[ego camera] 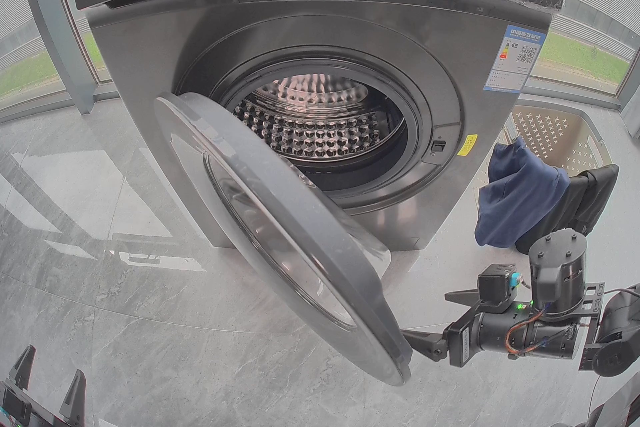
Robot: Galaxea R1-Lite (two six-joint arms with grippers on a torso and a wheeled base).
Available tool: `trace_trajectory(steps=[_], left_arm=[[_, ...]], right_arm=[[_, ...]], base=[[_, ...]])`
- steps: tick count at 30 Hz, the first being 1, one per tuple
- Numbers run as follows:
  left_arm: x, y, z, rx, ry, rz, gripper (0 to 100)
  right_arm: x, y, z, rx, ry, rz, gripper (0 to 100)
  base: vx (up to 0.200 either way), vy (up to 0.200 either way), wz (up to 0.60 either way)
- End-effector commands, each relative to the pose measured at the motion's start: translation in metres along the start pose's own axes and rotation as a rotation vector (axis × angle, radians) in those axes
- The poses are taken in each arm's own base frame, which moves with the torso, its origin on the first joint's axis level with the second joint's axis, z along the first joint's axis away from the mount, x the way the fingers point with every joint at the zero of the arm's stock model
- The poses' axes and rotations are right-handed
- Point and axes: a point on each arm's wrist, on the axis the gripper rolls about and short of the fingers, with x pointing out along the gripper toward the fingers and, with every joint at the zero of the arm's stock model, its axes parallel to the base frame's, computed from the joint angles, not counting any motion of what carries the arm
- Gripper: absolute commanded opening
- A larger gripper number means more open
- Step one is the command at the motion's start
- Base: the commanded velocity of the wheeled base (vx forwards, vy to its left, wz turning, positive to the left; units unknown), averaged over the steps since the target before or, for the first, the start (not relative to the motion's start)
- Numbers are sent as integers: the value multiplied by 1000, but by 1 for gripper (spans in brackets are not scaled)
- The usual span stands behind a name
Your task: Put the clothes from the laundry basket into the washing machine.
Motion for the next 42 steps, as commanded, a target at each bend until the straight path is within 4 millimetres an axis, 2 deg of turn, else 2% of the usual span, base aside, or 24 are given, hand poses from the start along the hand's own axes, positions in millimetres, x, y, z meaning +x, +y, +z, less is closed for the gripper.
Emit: trace_trajectory(steps=[1, 7, 10, 13, 17, 25, 30, 33, 42], left_arm=[[0, 0, -4, -2, 0, 0, 100], [0, 0, -4, -2, 0, 0, 100], [0, 0, -4, -2, 0, 0, 100], [0, 0, -4, -2, 0, 0, 100], [0, 0, -4, -2, 0, 0, 100], [0, 0, -4, -2, 0, 0, 100], [0, 0, -4, -1, 0, 0, 100], [0, 0, -4, -2, 0, 0, 100], [0, 0, -4, -2, 0, 0, 100]], right_arm=[[4, 14, -4, -20, 25, 55, 100], [-4, 25, -5, -11, 1, 119, 100], [-9, 21, -3, -8, -37, 130, 100], [-6, 13, 1, 7, -57, 75, 100], [10, -12, 10, 49, -70, -65, 100], [52, -32, 28, 88, -82, -128, 100], [72, -33, 38, 85, -99, -127, 100], [81, -30, 36, 76, -86, -120, 100], [80, -4, 32, 38, -75, -45, 100]], base=[[0, 0, 0], [0, 0, 0], [0, 0, 0], [0, 0, 0], [0, 0, 0], [0, 0, 0], [0, 0, 0], [0, 0, 0], [0, 0, 0]])
